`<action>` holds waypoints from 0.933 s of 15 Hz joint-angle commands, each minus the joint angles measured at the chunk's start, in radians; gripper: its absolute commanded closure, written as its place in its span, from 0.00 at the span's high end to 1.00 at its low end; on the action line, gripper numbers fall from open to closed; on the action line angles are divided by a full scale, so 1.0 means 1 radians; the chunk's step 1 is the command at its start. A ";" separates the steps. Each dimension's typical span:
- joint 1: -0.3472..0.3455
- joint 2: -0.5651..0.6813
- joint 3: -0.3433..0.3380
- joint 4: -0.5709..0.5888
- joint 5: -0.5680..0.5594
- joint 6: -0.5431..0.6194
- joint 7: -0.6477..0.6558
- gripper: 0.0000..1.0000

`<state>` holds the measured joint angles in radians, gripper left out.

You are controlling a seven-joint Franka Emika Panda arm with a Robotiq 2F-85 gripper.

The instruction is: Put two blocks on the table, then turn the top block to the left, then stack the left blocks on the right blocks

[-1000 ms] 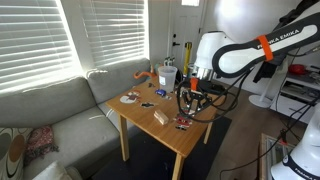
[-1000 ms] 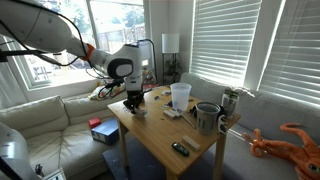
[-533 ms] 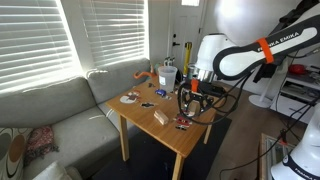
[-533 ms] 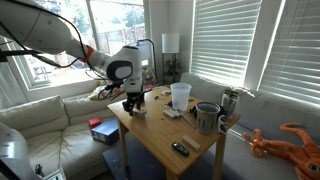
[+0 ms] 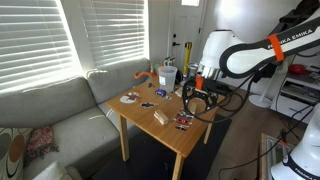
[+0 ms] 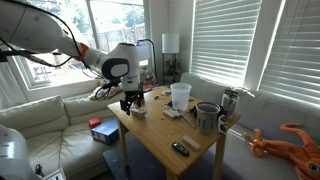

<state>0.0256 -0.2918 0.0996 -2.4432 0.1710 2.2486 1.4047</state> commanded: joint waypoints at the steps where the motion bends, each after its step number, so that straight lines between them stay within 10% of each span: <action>1: -0.012 -0.030 0.002 -0.022 -0.007 0.020 -0.014 0.90; 5: -0.019 -0.017 0.001 -0.011 -0.020 0.030 -0.037 1.00; 14: -0.024 0.000 0.000 0.000 -0.018 0.031 -0.101 0.27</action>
<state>0.0107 -0.2955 0.0996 -2.4450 0.1643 2.2680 1.3246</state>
